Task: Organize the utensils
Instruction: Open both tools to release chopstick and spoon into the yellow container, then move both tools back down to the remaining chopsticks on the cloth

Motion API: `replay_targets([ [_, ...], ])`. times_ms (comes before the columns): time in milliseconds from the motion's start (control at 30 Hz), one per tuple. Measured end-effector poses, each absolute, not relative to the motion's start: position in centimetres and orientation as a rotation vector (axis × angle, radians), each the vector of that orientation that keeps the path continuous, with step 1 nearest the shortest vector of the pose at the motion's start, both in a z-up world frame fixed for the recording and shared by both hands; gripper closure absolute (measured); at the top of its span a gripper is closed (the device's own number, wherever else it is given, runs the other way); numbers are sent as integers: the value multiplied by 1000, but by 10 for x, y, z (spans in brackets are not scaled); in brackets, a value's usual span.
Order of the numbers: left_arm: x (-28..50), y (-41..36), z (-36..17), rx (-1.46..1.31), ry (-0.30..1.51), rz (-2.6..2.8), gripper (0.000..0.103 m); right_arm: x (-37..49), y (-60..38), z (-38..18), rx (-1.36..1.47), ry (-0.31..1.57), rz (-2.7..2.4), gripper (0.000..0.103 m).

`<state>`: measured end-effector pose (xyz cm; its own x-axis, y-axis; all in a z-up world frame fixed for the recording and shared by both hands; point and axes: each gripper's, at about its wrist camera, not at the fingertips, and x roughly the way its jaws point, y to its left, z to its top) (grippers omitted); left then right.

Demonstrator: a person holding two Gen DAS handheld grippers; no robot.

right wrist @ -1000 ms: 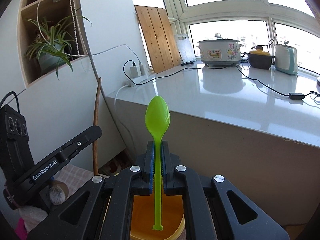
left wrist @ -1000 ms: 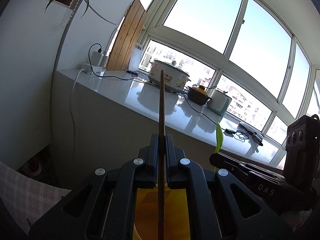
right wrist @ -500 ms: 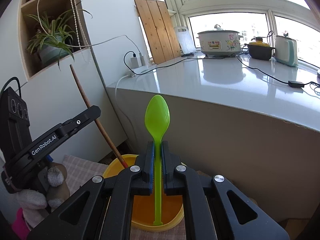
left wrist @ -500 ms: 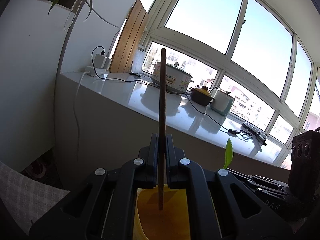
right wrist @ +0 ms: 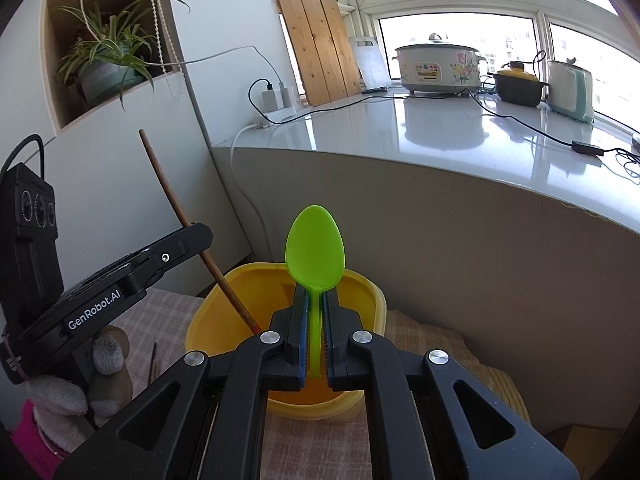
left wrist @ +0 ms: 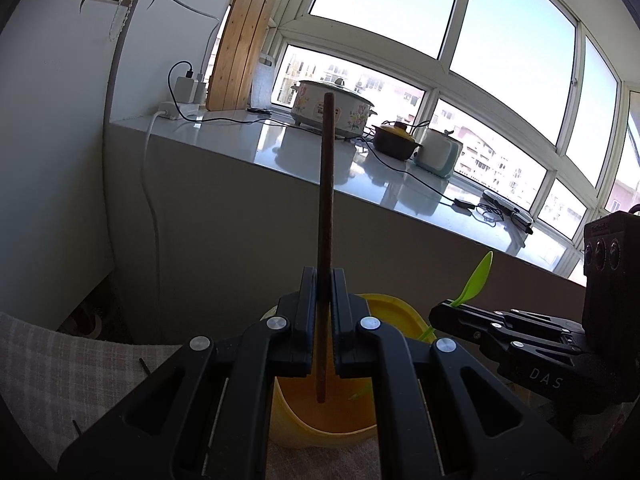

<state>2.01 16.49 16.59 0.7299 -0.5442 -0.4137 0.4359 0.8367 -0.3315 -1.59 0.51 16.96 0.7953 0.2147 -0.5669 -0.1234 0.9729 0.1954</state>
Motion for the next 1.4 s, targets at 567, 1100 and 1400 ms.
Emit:
replay_targets([
  [567, -34, 194, 177, -171, 501, -561, 76, -45, 15, 183, 113, 578, 161, 66],
  [1100, -87, 281, 160, -166, 577, -408, 76, -87, 49, 183, 85, 575, 321, 66],
  [1400, -89, 335, 115, -210, 760, -305, 76, -95, 92, 147, -16, 681, 470, 66],
])
